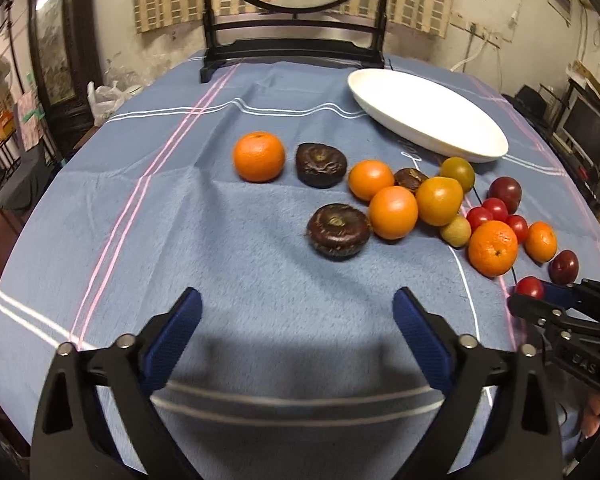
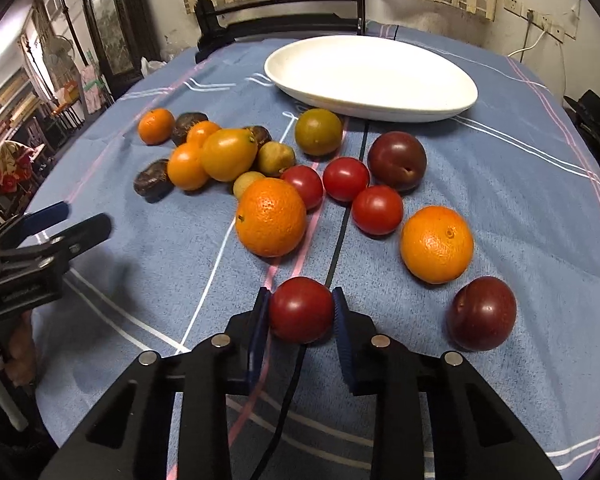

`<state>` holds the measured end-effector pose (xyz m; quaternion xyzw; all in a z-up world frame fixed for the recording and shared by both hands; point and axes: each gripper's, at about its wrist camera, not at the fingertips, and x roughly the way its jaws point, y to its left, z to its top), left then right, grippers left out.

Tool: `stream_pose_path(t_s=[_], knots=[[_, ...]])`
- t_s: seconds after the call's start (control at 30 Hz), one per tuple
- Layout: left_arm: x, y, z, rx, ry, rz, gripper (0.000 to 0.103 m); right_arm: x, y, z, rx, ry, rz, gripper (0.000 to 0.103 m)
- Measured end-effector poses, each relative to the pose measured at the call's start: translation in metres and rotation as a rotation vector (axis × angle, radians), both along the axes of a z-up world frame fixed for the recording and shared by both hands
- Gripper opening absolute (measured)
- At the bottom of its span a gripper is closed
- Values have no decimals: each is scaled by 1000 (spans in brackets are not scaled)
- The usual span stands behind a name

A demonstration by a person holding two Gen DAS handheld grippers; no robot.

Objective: Organize fruits
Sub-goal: 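Grasp the red tomato with the right gripper while the left grasps a dark brown fruit, then carry both fruits over the white plate and open both grippers to release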

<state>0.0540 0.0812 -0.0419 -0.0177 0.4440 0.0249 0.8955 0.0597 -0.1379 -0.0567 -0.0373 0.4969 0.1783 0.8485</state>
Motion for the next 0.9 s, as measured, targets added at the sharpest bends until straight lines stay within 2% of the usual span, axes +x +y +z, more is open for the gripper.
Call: stream_pose_path(t_s=[0.07,0.17,0.37,0.5,0.53,0.57,0.6,0.73,0.9], knots=[[10,-2,-3,0,31,-18,78,-3,-5,5,16,-24,-1,31],[23,-2,-7,-6,69,-23,77,-7,-15,11,51,-39,-8,31],[49,-14,-12,46,74,-39,75,-13,-38,14,89,-50,-29,31],[61,-21,-21,61,100,-65,67,-14,-45,14,93,-51,-32,31],[63,-21,-20,61,87,-68,64,-13,-45,14,92,-54,-31,31],[64,-23,-20,60,78,-81,50,-13,-45,14,91,-55,-28,31],[65,-25,-19,54,74,-110,43,-13,-44,14,88,-58,-22,30],[57,-35,-15,114,61,-170,42,-12,-39,23,80,-80,19,30],[47,-32,22,64,-21,-221,42,9,-39,57,70,-178,24,30]])
